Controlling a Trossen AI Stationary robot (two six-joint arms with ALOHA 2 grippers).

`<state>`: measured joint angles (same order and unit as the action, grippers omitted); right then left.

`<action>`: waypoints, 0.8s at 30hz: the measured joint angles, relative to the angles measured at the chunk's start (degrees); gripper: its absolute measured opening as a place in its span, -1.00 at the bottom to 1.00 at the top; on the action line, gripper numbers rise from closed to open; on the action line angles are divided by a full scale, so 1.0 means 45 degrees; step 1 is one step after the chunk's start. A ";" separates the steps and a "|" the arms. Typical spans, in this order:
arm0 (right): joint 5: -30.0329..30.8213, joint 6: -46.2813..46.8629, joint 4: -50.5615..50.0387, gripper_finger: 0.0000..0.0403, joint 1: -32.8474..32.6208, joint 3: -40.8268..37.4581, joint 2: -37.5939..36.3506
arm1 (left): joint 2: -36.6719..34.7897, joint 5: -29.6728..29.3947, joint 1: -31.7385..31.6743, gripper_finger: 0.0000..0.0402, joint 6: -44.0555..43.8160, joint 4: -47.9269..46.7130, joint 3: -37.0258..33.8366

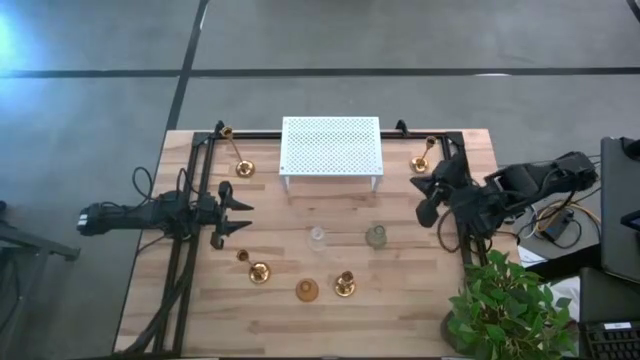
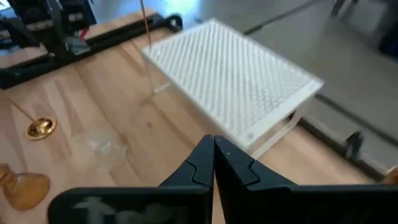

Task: Pick & Place candle stick holders
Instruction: Put the green glass candle holder on the shelf

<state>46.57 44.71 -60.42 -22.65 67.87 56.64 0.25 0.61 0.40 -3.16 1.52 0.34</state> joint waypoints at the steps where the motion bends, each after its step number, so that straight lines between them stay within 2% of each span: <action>1: -0.0008 0.0423 0.0168 -0.96 -0.0244 -0.0290 0.0046 | 0.0000 0.0002 0.0000 -0.02 -0.0032 0.0005 0.0000; 7: 0.0088 0.1825 0.2688 -0.96 -0.1744 -0.2149 0.0428 | 0.0000 -0.0002 0.0000 -0.02 -0.0066 0.0013 0.0000; 11: 0.1367 0.3222 0.3532 -0.96 -0.2876 -0.2827 0.0928 | 0.0000 0.0000 0.0000 -0.02 -0.0073 -0.0034 0.0000; 16: 0.2918 0.4460 0.3609 -0.96 -0.4072 -0.3045 0.1990 | 0.0000 -0.0001 0.0000 -0.02 -0.0073 -0.0044 0.0000; 24: 0.3367 0.5147 0.3516 -0.96 -0.4260 -0.2335 0.4444 | 0.0000 -0.0003 0.0000 -0.02 -0.0073 -0.0044 0.0000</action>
<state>61.72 67.87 -44.60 -41.82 57.37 76.64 0.25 0.60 0.40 -3.49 1.32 0.34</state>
